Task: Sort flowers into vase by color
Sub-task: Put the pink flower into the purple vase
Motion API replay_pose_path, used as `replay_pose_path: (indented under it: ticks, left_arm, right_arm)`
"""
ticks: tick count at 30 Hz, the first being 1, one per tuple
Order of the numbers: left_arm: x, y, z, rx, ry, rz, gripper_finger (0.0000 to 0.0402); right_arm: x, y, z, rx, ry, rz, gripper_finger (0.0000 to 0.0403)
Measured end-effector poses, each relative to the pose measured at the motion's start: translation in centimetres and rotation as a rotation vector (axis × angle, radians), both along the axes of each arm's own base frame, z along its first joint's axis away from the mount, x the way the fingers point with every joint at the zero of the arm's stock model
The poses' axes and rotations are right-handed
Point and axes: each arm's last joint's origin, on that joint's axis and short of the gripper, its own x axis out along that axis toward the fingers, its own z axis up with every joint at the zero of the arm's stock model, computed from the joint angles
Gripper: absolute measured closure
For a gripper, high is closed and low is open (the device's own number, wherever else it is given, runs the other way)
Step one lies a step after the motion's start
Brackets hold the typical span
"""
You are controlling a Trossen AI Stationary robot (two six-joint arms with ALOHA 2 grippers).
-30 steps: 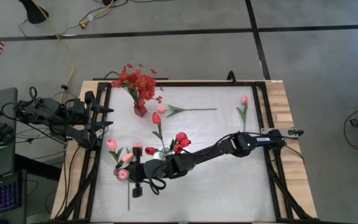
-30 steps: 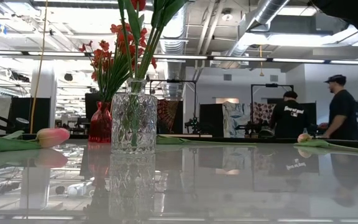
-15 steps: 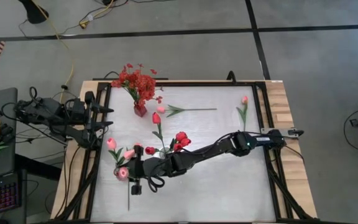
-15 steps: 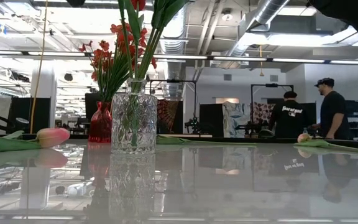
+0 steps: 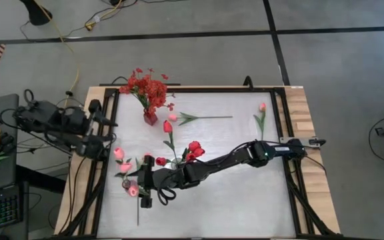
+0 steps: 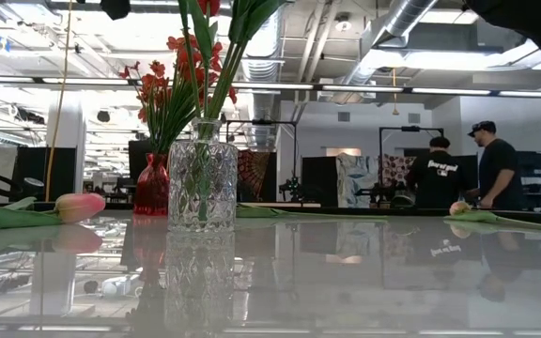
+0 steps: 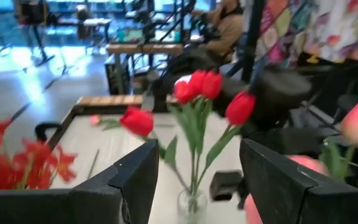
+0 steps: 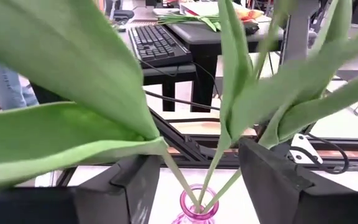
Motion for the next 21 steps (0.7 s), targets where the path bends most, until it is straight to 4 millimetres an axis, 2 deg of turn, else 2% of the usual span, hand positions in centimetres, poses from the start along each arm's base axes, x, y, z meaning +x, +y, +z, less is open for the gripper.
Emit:
replay_pose_path:
  ticks: [6, 15, 21]
  left_arm:
    - [0.4, -0.4, 2.2, 0.025, -0.029, -0.084, 0.0189]
    - [5.2, -3.4, 1.9, 0.054, 0.075, -0.345, 0.0191]
    - [5.7, -5.2, 3.7, 0.093, 0.074, -0.426, 0.0207]
  right_arm:
    - [0.0, 0.0, 0.0, 0.000, 0.001, 0.000, 0.0156]
    - [0.1, -0.2, -0.1, -0.006, 0.007, -0.003, 0.0156]
    - [0.2, -0.6, -0.1, -0.012, 0.014, -0.010, 0.0156]
